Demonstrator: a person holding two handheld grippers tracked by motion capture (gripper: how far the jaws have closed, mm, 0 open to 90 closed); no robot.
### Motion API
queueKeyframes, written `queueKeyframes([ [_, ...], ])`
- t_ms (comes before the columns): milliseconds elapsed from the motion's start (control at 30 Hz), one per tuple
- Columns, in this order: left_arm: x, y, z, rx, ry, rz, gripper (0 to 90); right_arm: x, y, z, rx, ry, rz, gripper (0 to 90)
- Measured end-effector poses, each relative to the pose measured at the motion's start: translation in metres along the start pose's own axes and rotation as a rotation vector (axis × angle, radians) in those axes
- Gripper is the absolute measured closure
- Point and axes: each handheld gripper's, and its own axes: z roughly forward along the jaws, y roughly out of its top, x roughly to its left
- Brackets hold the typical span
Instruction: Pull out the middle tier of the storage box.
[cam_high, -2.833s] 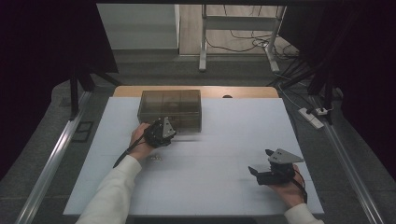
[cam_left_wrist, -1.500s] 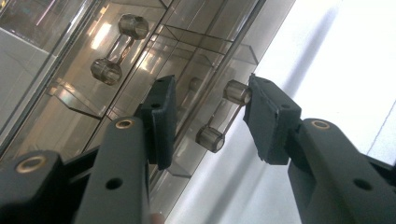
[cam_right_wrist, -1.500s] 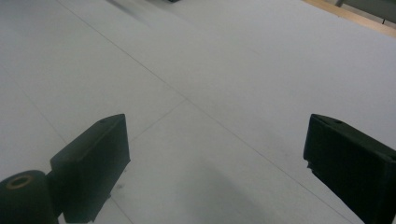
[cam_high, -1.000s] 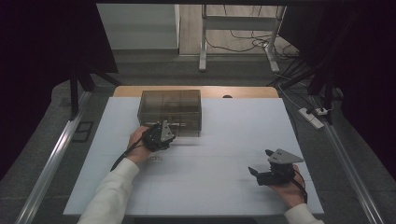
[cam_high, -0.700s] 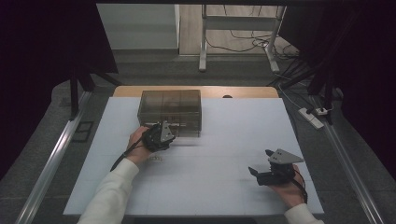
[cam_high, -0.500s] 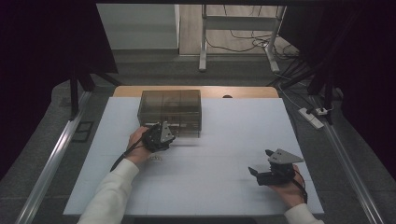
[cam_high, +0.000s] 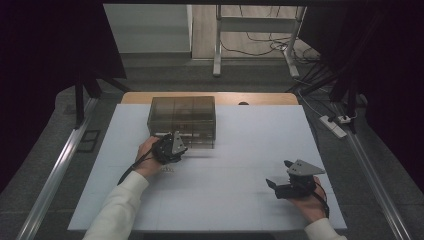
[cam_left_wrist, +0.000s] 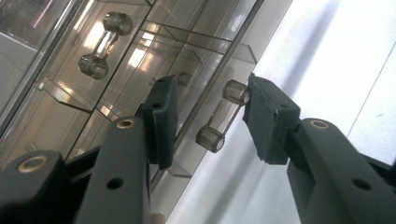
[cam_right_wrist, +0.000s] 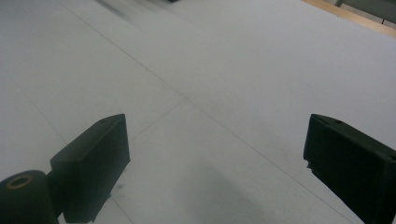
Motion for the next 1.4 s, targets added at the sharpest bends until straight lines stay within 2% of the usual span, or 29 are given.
queueKeyframes([
  [1400, -0.012, 0.004, -0.002, 0.001, -0.004, 0.029, 58.2, 0.0, 0.0, 0.0, 0.0, -0.003, 0.0, 6.9],
])
